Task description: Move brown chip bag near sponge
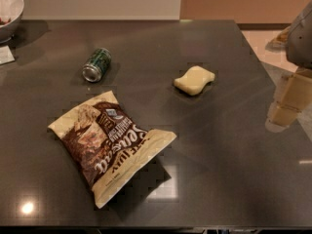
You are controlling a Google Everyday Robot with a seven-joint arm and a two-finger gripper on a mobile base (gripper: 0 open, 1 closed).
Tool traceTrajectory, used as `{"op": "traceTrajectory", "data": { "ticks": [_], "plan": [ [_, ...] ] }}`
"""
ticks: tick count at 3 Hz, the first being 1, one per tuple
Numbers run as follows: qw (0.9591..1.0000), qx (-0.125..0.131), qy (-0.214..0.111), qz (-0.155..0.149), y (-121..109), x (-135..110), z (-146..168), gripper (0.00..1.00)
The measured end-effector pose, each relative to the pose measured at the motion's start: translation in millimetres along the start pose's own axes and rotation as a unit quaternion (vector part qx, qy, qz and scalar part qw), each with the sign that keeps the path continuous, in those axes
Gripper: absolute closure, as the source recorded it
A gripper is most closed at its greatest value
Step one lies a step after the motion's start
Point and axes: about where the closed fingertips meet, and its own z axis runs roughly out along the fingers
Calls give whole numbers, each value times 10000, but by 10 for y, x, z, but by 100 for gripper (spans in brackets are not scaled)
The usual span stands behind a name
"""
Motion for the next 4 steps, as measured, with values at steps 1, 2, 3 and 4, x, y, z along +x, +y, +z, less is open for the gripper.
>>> {"op": "traceTrajectory", "data": {
  "ticks": [1, 2, 3, 4],
  "plan": [
    [10000, 1, 0, 0, 0, 0, 0, 0],
    [10000, 7, -37, -45, -31, -109, -12, 0],
    [9988, -13, -343, -350, -49, -475, 61, 0],
    [9935, -61, -829, -778, 37, -858, 181, 0]
  ]
}}
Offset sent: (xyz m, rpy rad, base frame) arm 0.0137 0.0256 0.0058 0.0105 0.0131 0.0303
